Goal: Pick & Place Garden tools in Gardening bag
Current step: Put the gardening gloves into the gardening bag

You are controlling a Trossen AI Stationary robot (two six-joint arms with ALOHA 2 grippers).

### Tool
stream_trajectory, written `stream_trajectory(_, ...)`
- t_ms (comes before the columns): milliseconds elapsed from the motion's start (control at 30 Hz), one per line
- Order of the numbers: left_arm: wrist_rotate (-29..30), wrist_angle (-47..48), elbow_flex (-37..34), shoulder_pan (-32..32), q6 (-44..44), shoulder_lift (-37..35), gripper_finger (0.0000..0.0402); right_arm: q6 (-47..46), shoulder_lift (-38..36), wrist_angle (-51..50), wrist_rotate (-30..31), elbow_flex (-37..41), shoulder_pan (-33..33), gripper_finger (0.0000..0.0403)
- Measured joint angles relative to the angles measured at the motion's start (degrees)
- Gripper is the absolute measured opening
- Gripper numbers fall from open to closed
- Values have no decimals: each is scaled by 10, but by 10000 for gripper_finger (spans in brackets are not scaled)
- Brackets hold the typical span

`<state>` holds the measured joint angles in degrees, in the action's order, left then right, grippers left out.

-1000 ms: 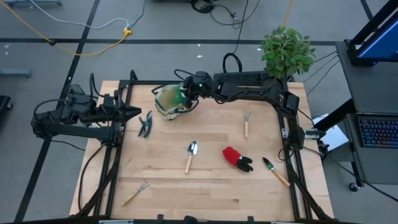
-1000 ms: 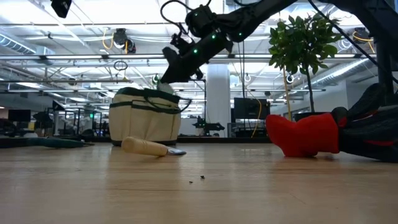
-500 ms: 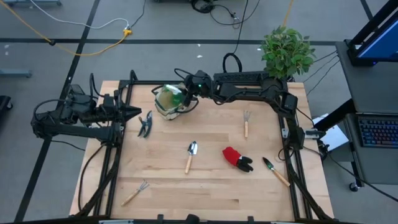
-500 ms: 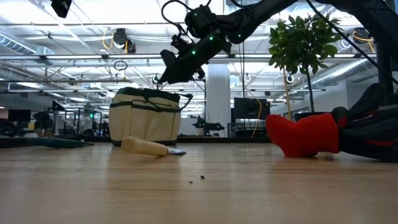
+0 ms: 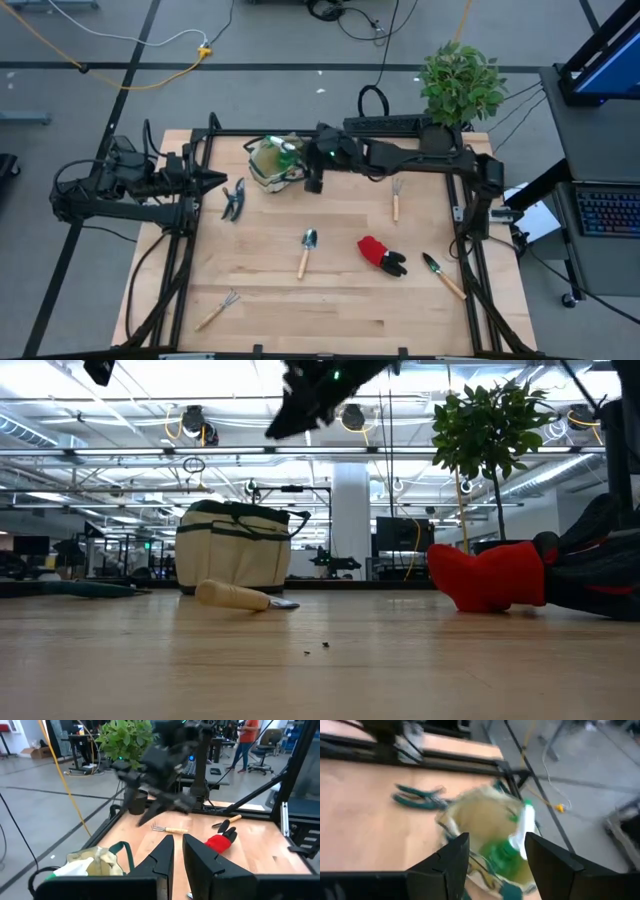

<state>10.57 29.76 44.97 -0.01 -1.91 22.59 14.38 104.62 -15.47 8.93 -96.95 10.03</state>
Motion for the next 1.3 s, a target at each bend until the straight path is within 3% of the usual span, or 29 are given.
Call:
stream_trajectory(400,-19,1,0,0,19,0,47,-19,-82,-264,0,1,-108,179)
stream_trajectory(667,-53,32,0,0,17,0,47,-32,-82,-323,-3,0,-179,184)
stream_trajectory(867,-59,89,0,0,17,0,47,-46,-82,-327,-45,0,-220,185)
stream_trajectory(1300,-61,126,0,0,18,0,47,-235,-21,-357,-29,0,-297,185)
